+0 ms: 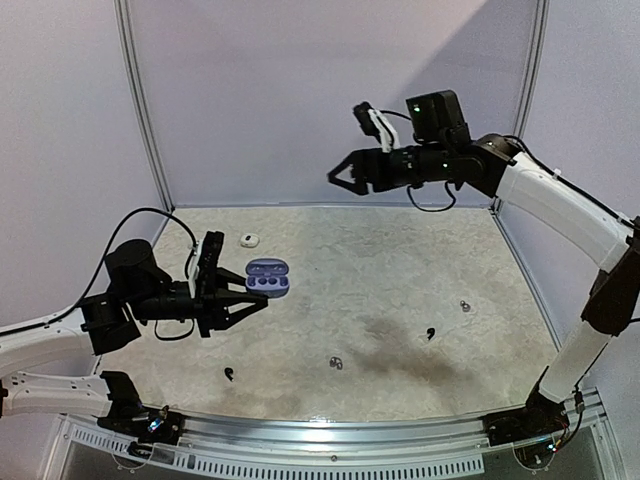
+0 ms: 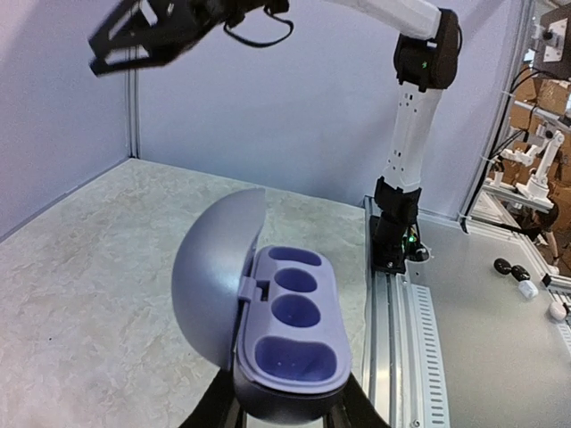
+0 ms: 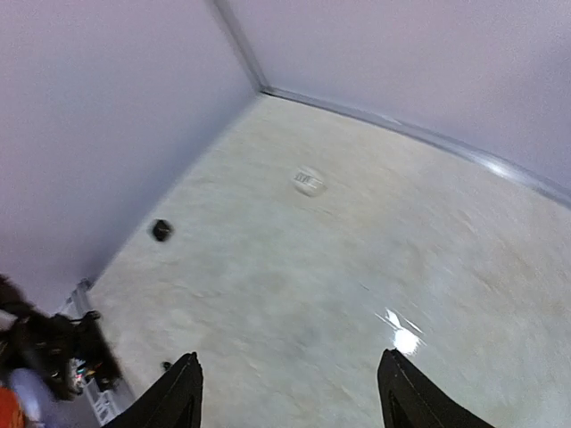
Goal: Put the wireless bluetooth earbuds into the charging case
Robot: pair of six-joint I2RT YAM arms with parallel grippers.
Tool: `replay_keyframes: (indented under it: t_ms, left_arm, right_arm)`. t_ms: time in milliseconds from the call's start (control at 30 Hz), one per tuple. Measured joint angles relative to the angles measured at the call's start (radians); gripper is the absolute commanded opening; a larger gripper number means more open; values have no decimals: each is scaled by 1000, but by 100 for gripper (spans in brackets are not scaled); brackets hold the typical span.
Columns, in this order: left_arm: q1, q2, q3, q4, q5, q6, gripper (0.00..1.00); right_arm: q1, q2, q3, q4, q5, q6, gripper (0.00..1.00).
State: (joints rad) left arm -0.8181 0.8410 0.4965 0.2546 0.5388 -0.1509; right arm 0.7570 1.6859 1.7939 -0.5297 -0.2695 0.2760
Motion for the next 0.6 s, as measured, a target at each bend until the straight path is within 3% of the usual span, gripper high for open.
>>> replay_keyframes:
  t_ms: [167,367,500,600]
  left_arm:
    - [11,14,-1,23,-12,3,0]
    - [37,27,-4,33,-17,9,0]
    - [50,29,-5,39,-14,29,0]
    - [54,29,-6,40,-10,44,0]
  right_arm:
    - [-270,0,-133,-245,134,56,52]
    - [-532,-1,-371,-407,261,55,44]
    - [-624,-1,-458,-424,267,21,44]
    - [-640,0,-488,-419,245,-34,38]
